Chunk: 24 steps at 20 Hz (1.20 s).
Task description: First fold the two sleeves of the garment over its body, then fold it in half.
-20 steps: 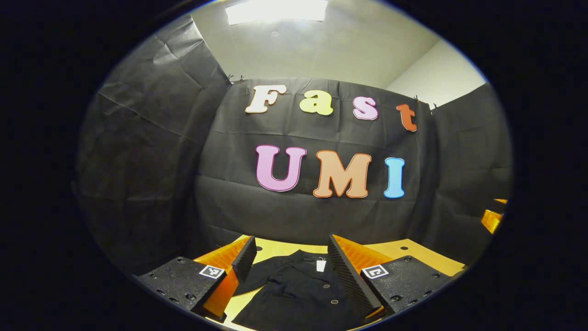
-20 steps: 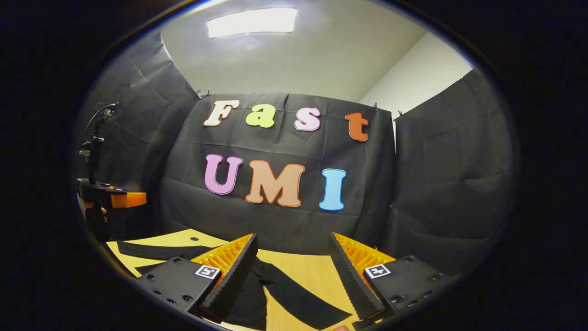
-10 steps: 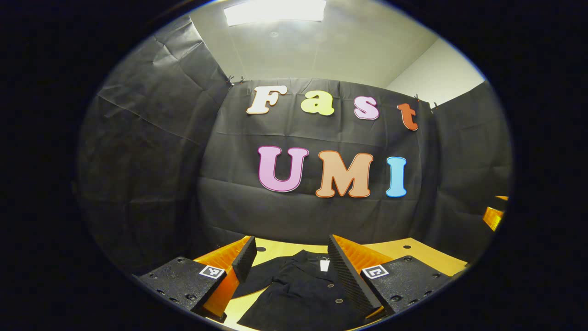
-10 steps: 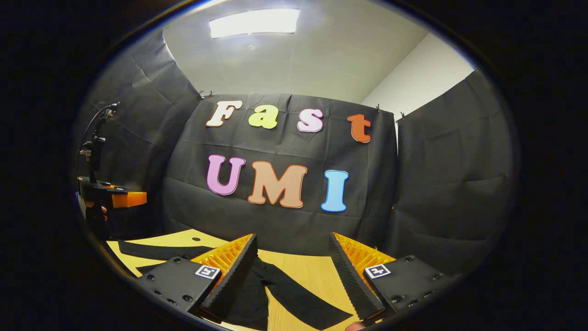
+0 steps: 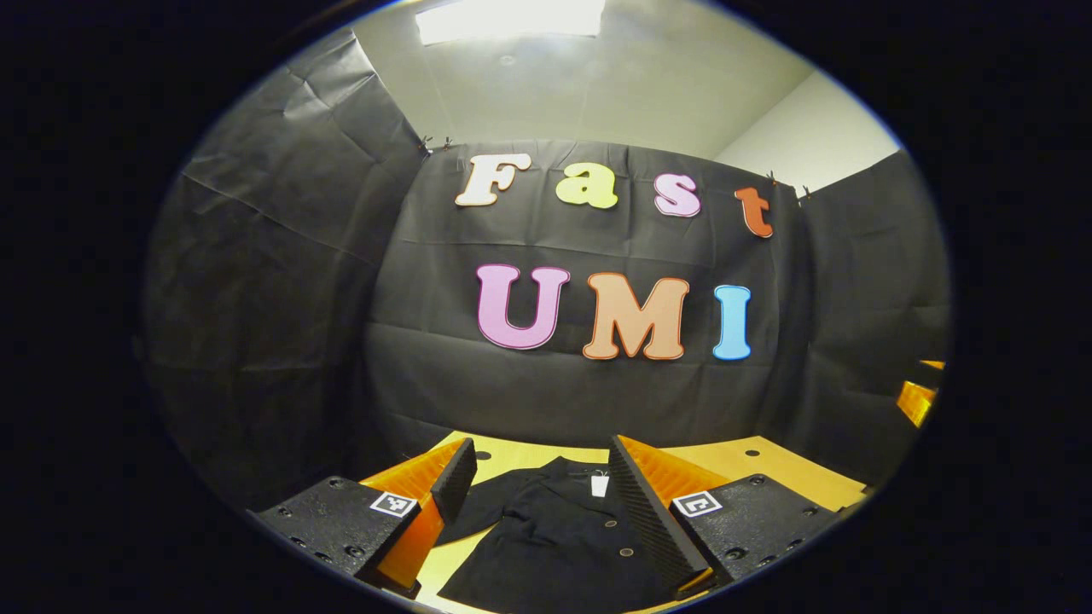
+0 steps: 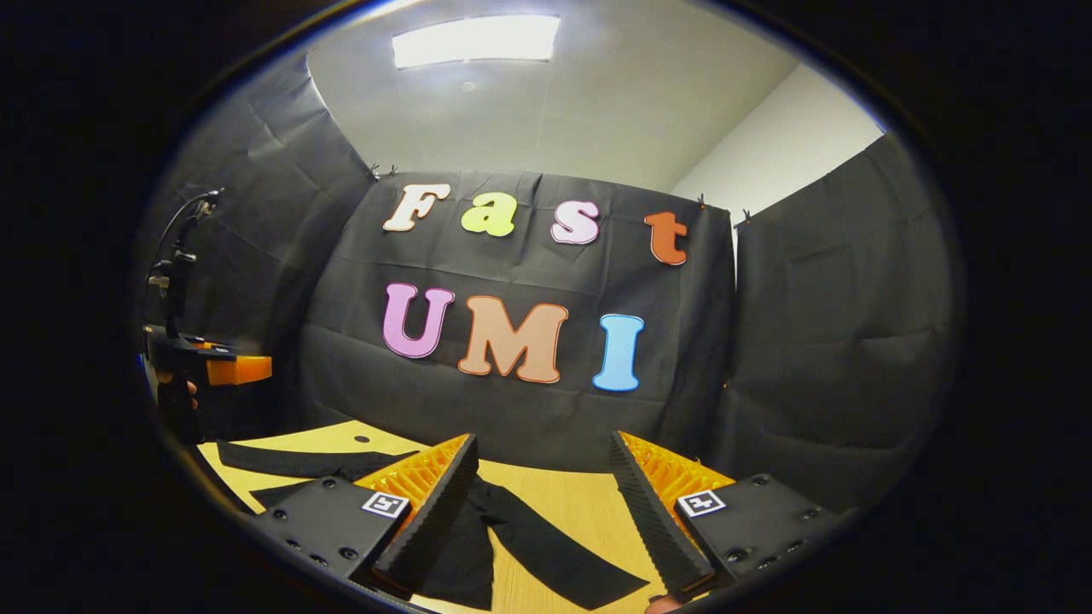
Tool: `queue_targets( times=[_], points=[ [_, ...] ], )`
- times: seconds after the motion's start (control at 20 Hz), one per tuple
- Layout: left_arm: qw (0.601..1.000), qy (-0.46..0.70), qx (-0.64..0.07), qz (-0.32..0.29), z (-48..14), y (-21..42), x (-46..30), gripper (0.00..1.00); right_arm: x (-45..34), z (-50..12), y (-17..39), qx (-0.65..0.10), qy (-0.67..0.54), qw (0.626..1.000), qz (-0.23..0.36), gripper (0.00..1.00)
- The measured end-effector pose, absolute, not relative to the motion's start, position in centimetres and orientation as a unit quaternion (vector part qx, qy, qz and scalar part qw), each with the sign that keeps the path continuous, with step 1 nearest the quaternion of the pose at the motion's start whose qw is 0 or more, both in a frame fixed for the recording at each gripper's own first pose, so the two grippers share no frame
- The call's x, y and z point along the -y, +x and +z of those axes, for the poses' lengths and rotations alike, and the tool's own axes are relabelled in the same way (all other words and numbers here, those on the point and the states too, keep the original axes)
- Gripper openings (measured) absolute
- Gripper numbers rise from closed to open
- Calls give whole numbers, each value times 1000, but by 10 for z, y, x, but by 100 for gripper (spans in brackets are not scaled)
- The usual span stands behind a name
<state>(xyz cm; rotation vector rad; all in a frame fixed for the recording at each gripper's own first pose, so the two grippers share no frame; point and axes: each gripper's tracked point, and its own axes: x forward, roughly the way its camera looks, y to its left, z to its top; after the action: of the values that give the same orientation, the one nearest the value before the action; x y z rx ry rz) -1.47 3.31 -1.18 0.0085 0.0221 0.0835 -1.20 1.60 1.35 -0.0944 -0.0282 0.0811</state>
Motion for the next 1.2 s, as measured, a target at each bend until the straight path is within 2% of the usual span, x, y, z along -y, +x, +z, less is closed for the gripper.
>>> queue_targets(
  times=[0.75,0.9,1.2],
  points=[
    [997,5,-11,74,-12,-30,-51,92,-23,20,-12,30,-47,997,62,98],
    [997,10,-8,81,-10,-33,-52,92,-34,15,-11,21,-34,996,86,100],
    [996,11,-13,84,-12,-40,-51,92,-44,13,-12,17,-46,993,108,98]
  ],
)
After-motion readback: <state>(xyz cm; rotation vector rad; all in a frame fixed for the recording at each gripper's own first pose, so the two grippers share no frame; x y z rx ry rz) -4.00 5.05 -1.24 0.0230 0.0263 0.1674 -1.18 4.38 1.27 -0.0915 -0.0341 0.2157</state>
